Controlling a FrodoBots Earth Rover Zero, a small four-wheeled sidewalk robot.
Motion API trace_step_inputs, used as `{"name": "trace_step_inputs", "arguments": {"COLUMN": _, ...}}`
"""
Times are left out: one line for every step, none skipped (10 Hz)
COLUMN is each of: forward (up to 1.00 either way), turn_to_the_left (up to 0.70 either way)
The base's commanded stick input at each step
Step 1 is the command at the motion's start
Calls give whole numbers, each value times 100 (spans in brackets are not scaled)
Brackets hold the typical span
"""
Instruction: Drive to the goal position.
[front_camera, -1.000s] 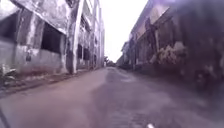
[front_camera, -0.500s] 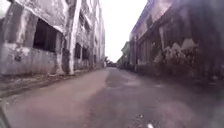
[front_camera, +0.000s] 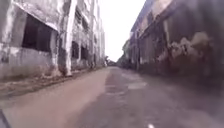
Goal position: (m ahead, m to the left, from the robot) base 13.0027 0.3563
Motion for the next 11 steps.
{"name": "trace_step_inputs", "arguments": {"forward": 100, "turn_to_the_left": -40}}
{"name": "trace_step_inputs", "arguments": {"forward": 100, "turn_to_the_left": -40}}
{"name": "trace_step_inputs", "arguments": {"forward": 100, "turn_to_the_left": -40}}
{"name": "trace_step_inputs", "arguments": {"forward": 100, "turn_to_the_left": -40}}
{"name": "trace_step_inputs", "arguments": {"forward": 100, "turn_to_the_left": 0}}
{"name": "trace_step_inputs", "arguments": {"forward": 100, "turn_to_the_left": 0}}
{"name": "trace_step_inputs", "arguments": {"forward": 100, "turn_to_the_left": 0}}
{"name": "trace_step_inputs", "arguments": {"forward": 100, "turn_to_the_left": 0}}
{"name": "trace_step_inputs", "arguments": {"forward": 100, "turn_to_the_left": 0}}
{"name": "trace_step_inputs", "arguments": {"forward": 100, "turn_to_the_left": 0}}
{"name": "trace_step_inputs", "arguments": {"forward": 100, "turn_to_the_left": 0}}
